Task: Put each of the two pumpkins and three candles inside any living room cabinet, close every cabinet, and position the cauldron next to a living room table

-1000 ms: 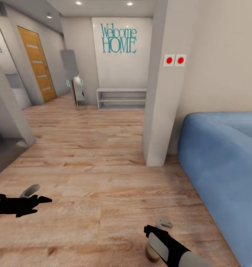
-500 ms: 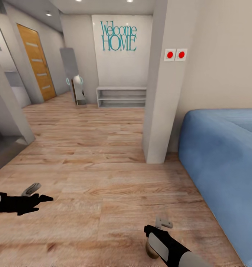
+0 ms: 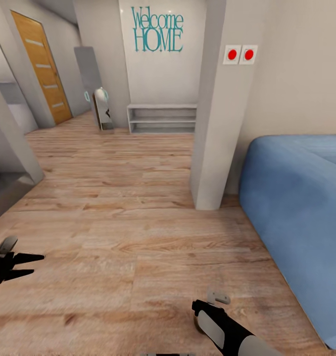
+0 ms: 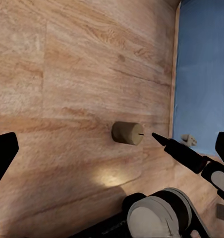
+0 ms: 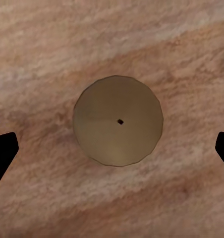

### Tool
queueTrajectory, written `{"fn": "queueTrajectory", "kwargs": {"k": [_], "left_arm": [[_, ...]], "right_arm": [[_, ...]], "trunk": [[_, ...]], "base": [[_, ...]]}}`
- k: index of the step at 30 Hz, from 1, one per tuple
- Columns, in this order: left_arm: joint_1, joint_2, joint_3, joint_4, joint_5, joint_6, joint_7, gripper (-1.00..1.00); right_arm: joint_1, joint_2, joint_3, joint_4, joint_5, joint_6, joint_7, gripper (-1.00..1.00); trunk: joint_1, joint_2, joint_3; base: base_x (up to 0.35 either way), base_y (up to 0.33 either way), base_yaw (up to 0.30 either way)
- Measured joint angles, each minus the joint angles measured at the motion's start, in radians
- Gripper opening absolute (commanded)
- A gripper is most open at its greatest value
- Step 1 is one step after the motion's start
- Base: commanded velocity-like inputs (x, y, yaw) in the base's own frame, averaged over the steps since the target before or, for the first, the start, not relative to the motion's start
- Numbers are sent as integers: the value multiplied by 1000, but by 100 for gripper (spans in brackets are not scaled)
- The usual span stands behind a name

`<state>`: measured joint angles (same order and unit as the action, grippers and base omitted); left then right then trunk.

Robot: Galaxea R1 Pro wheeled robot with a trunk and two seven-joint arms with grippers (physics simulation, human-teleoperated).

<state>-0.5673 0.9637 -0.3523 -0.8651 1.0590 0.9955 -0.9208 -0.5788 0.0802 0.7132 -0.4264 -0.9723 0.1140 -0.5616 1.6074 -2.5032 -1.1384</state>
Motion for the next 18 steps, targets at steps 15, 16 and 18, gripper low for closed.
{"fn": "queueTrajectory", "kwargs": {"k": [15,16,18], "left_arm": [[5,17,-21,-4,-2,-1,-38,100],[5,17,-21,-4,-2,-1,-38,100],[5,16,-21,-4,-2,-1,-38,100]], "right_arm": [[0,0,3,0,0,-22,0,100],[0,0,3,0,0,-22,0,100],[0,0,3,0,1,-23,0,100]], "trunk": [[7,-4,-58],[7,-4,-62],[8,-4,-70]], "base": [[0,0,0],[0,0,0],[0,0,0]]}}
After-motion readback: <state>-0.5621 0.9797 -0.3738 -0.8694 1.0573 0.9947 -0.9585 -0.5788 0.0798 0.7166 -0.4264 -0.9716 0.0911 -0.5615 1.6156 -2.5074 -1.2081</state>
